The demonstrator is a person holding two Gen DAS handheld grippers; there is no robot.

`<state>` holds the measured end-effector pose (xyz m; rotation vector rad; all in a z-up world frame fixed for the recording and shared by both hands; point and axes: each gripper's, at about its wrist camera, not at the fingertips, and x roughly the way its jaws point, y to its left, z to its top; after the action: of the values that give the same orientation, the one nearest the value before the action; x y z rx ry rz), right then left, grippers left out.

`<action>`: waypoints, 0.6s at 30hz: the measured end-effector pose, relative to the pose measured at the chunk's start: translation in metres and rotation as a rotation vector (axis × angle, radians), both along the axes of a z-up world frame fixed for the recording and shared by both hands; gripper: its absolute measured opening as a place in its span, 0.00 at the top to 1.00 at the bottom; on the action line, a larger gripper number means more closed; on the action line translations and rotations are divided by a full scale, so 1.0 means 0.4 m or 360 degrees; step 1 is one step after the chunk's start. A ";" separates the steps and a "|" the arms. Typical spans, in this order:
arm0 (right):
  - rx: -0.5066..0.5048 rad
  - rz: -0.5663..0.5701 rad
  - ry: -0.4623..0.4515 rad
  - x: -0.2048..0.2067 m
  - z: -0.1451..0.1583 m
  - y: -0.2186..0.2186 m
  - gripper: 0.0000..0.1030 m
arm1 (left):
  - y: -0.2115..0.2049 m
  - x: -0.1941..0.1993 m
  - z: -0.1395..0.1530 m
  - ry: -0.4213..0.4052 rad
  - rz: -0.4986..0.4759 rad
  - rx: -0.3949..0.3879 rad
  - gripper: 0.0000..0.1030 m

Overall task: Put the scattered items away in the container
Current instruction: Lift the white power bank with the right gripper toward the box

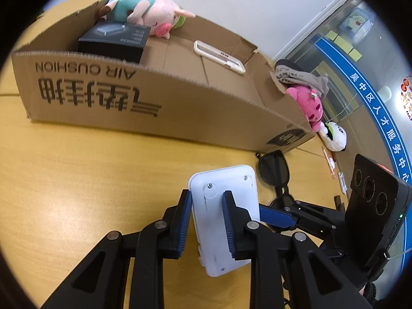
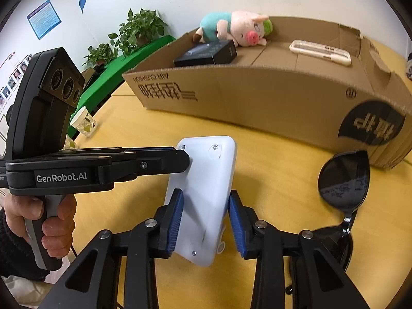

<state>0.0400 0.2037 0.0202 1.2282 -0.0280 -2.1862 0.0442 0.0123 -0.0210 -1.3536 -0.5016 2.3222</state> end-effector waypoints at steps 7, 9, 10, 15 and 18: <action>-0.0048 0.0001 -0.0079 -0.034 -0.025 0.004 0.67 | -0.022 -0.034 -0.079 -0.0195 0.0019 0.0075 0.68; -0.0067 -0.0012 -0.0114 -0.042 -0.038 0.009 0.65 | -0.040 -0.026 -0.094 -0.0228 0.0052 0.0170 0.52; -0.0086 -0.0016 -0.0131 -0.046 -0.042 0.014 0.65 | -0.043 -0.020 -0.095 -0.0229 0.0052 0.0190 0.51; -0.0127 -0.0013 -0.0161 -0.050 -0.048 0.025 0.64 | -0.036 -0.008 -0.115 -0.0234 0.0003 0.0274 0.76; -0.0149 -0.0034 -0.0171 -0.045 -0.054 0.032 0.64 | -0.027 -0.002 -0.113 -0.0215 0.0007 0.0267 0.76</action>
<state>0.0219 0.2166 -0.0012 1.2961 -0.1862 -2.1104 0.0435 0.0014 -0.0661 -1.4344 -0.7239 2.1474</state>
